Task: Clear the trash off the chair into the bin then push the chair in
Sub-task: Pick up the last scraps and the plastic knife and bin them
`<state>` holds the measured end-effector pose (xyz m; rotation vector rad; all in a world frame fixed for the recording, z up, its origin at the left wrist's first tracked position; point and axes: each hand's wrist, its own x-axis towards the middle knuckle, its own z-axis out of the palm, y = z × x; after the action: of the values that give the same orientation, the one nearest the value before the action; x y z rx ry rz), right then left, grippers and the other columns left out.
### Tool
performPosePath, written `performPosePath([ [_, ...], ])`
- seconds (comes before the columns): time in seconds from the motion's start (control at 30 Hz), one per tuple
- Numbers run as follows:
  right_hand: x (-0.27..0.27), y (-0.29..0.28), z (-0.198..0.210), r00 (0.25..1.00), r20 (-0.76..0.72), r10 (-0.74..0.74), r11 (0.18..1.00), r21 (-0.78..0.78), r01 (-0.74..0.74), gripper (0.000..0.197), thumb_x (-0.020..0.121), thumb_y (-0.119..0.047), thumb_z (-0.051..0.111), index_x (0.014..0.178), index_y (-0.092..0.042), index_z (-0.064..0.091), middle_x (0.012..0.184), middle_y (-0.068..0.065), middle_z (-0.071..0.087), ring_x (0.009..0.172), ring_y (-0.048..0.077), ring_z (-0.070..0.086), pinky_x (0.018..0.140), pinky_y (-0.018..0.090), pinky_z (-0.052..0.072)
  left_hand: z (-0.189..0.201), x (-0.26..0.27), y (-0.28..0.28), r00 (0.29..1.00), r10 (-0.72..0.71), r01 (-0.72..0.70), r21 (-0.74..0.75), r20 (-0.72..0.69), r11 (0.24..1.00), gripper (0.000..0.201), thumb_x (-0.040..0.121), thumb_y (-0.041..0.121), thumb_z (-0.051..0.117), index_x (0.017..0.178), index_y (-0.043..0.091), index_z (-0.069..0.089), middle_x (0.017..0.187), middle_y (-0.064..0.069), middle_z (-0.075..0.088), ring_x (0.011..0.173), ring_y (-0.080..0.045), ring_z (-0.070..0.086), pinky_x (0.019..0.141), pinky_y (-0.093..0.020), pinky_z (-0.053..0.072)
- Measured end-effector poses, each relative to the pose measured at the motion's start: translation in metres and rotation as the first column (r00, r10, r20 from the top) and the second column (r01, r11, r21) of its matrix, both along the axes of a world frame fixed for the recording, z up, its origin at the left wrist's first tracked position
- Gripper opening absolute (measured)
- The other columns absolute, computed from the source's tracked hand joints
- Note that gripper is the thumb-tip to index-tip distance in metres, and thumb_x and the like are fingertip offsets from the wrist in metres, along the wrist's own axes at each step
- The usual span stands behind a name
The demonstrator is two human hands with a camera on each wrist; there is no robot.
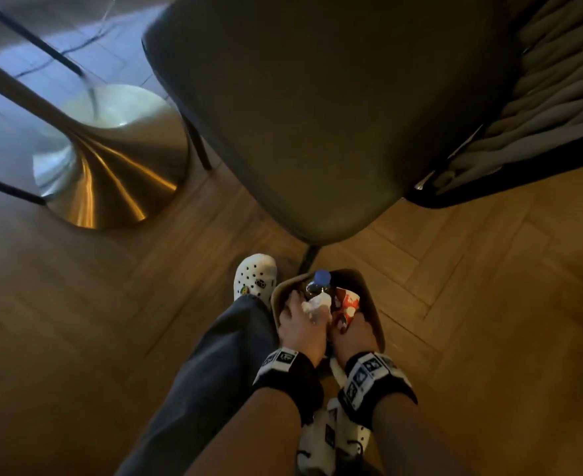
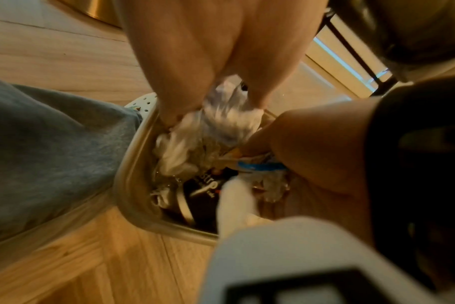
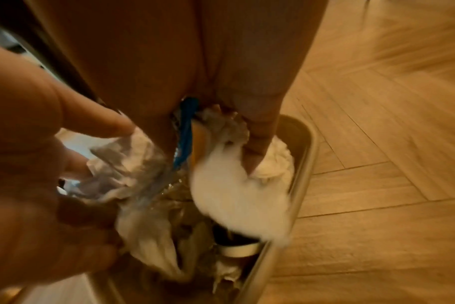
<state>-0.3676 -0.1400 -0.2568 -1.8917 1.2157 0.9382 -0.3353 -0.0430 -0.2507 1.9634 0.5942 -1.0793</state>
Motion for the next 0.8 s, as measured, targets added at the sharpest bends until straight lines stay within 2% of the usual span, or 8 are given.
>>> performPosePath([
  [0.13,0.002,-0.004,-0.017,0.977,-0.052,0.206,0.979,-0.001,-0.206,0.074,0.069,-0.062,0.053,0.130,-0.023,0.043,0.131,0.012,0.049,0.114,0.038,0.052,0.095,0.044,0.044,-0.008,-0.002,0.008,0.996,-0.081,0.081,-0.007,-0.031,0.997,0.102,0.087,0.052,0.067,0.161,0.031,0.000,0.159,-0.012,0.029,0.144,-0.032,0.035,0.118,-0.047,0.033],
  [0.23,0.002,-0.011,0.001,0.951,-0.028,0.307,0.951,0.028,-0.307,0.059,0.068,-0.051,0.054,0.119,-0.022,0.050,0.123,0.008,0.056,0.104,0.031,0.056,0.088,0.038,0.048,0.011,0.003,0.012,0.987,-0.157,0.157,0.015,0.010,0.987,0.115,0.081,0.054,0.074,0.160,0.029,-0.006,0.165,-0.011,0.019,0.148,-0.031,0.030,0.118,-0.043,0.032],
  [0.33,0.007,-0.020,0.049,0.990,0.038,0.139,0.990,0.034,-0.140,0.041,0.078,-0.037,0.067,0.114,-0.023,0.053,0.102,0.001,0.058,0.098,0.026,0.060,0.076,0.030,0.045,0.041,0.013,0.015,0.958,-0.284,0.280,0.104,0.027,0.954,0.091,0.089,0.051,0.065,0.160,0.024,0.015,0.162,-0.013,0.027,0.144,-0.032,0.038,0.117,-0.044,0.036],
  [0.4,0.012,-0.027,0.083,0.991,0.077,0.107,0.992,0.053,-0.111,0.028,0.086,-0.034,0.063,0.111,-0.024,0.055,0.098,0.000,0.058,0.091,0.022,0.059,0.074,0.030,0.045,0.069,0.026,0.017,0.933,-0.354,0.344,0.141,0.057,0.928,0.053,0.095,0.046,0.056,0.141,0.021,0.046,0.140,-0.011,0.056,0.123,-0.029,0.058,0.102,-0.040,0.048],
  [0.47,0.021,-0.034,0.114,0.990,0.110,0.089,0.994,0.047,-0.095,0.014,0.089,-0.036,0.057,0.096,-0.024,0.058,0.088,0.003,0.065,0.076,0.020,0.059,0.069,0.032,0.048,0.100,0.041,0.018,0.898,-0.429,0.409,0.175,0.097,0.895,0.035,0.100,0.042,0.050,0.122,0.017,0.058,0.117,-0.008,0.069,0.106,-0.025,0.066,0.090,-0.036,0.052],
  [0.57,0.047,-0.044,0.162,0.988,0.146,0.055,0.994,0.084,-0.068,0.020,0.092,-0.041,0.052,0.082,-0.024,0.056,0.072,0.004,0.062,0.064,0.018,0.057,0.064,0.032,0.046,0.142,0.073,0.021,0.857,-0.489,0.463,0.174,0.162,0.869,0.030,0.101,0.039,0.048,0.115,0.018,0.065,0.102,-0.003,0.071,0.094,-0.019,0.068,0.089,-0.036,0.055],
  [0.67,0.097,-0.054,0.208,0.971,0.232,0.058,0.990,0.113,-0.087,0.019,0.094,-0.035,0.052,0.079,-0.022,0.055,0.076,-0.001,0.060,0.068,0.012,0.054,0.066,0.027,0.041,0.177,0.120,0.020,0.804,-0.520,0.490,0.176,0.289,0.854,0.023,0.101,0.039,0.049,0.105,0.024,0.066,0.096,0.002,0.070,0.087,-0.014,0.067,0.087,-0.035,0.055],
  [0.8,0.199,-0.075,0.260,0.898,0.403,0.178,0.984,-0.084,-0.157,0.019,0.092,-0.040,0.053,0.086,-0.022,0.058,0.079,-0.005,0.060,0.071,0.008,0.054,0.063,0.023,0.041,0.210,0.190,0.019,0.798,-0.490,0.501,0.066,0.350,0.863,0.016,0.102,0.039,0.050,0.110,0.034,0.063,0.100,0.012,0.065,0.088,0.000,0.064,0.083,-0.022,0.053],
])
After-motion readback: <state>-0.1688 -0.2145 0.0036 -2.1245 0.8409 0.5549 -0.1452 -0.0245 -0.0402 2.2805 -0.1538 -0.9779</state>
